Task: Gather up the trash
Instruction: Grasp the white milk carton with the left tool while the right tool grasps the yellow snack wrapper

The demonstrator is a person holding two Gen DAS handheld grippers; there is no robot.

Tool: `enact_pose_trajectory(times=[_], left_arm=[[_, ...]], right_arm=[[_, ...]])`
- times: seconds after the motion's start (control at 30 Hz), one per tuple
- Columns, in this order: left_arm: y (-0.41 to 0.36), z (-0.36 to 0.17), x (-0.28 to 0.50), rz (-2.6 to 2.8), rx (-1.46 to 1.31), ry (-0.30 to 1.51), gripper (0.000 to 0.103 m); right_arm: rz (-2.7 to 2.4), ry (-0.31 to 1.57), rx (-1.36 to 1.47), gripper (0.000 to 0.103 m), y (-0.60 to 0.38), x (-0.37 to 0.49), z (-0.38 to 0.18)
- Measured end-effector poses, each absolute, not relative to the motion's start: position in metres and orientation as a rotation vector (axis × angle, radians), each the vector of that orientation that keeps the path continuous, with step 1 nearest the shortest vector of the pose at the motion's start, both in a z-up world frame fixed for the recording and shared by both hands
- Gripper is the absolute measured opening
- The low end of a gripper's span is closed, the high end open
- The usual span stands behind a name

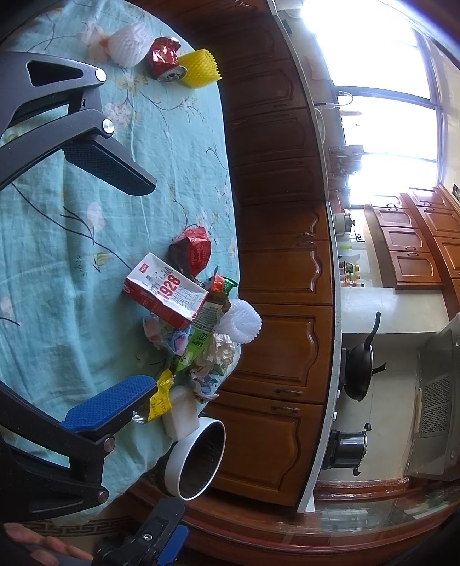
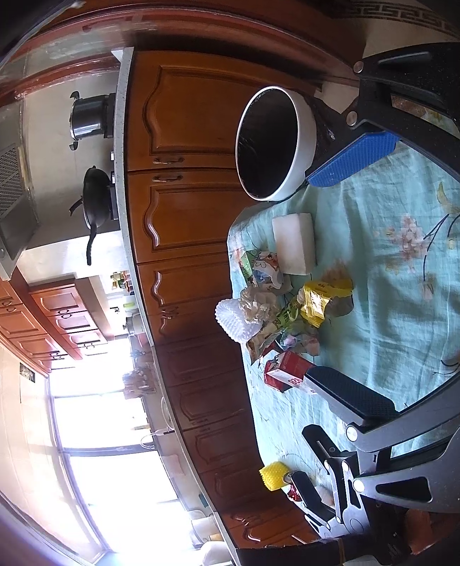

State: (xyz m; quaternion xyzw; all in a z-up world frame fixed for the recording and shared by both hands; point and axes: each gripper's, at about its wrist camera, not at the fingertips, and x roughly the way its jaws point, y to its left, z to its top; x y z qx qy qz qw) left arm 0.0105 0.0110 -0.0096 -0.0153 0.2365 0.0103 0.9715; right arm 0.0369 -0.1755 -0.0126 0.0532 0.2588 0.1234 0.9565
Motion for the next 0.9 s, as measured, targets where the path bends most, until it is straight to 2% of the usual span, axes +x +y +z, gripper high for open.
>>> enact_pose_trajectory(times=[0.5,0.9], left_arm=[[0.028,-0.024,0.060,-0.016,-0.014,0.591,0.100],[0.043,-0.042,0.133,-0.098,0.047,0.685,0.101]], right_arm=[[0.330,0.639,0.150,0.100,-0.166,0.070,-0.039],[0.381,0.778,0.173,0.085,-0.149,0.111,-0.072]])
